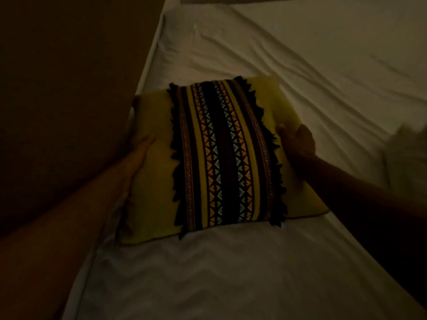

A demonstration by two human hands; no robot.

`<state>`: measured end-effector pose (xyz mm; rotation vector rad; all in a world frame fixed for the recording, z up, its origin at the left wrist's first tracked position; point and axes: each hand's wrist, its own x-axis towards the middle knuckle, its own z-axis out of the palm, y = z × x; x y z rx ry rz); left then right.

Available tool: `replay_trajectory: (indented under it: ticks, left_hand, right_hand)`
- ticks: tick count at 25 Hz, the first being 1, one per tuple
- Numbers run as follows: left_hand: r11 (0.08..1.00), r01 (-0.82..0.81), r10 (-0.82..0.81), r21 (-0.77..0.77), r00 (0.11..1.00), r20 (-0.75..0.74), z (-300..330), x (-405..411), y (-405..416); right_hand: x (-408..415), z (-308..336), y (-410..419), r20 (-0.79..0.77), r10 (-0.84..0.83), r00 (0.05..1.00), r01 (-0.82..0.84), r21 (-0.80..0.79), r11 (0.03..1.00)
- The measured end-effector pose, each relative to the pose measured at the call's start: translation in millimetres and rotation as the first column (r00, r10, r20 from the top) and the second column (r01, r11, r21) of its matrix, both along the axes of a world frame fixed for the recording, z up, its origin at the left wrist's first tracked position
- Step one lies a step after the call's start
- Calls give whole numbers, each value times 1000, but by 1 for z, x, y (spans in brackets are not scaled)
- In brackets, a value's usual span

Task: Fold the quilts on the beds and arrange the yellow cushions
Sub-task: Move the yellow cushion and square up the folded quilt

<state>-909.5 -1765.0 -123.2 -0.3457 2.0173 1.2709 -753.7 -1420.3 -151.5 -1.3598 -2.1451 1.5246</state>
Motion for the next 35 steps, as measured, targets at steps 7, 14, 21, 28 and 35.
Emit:
replay_trajectory:
  ticks: [7, 14, 21, 28, 35]
  left_hand:
    - [984, -176, 173, 36, 982, 81, 5, 137, -49]
    - [972, -232, 232, -40, 973, 11, 99, 313, -74]
    - [968, -241, 242, -62, 970, 3, 160, 444, -108]
    - [984, -175, 175, 32, 984, -13, 189, 543, -123]
    - [993, 56, -55, 100, 998, -13, 211, 607, -91]
  right_hand:
    - [154, 43, -48, -55, 0, 998, -4, -80, 997]
    - [321, 115, -88, -50, 10, 999, -15, -106, 994]
    - [456, 175, -113, -70, -5, 998, -5, -133, 991]
    - [576, 220, -151, -40, -78, 996, 76, -51, 996]
    - [701, 242, -167, -40, -327, 944, 327, -1, 945]
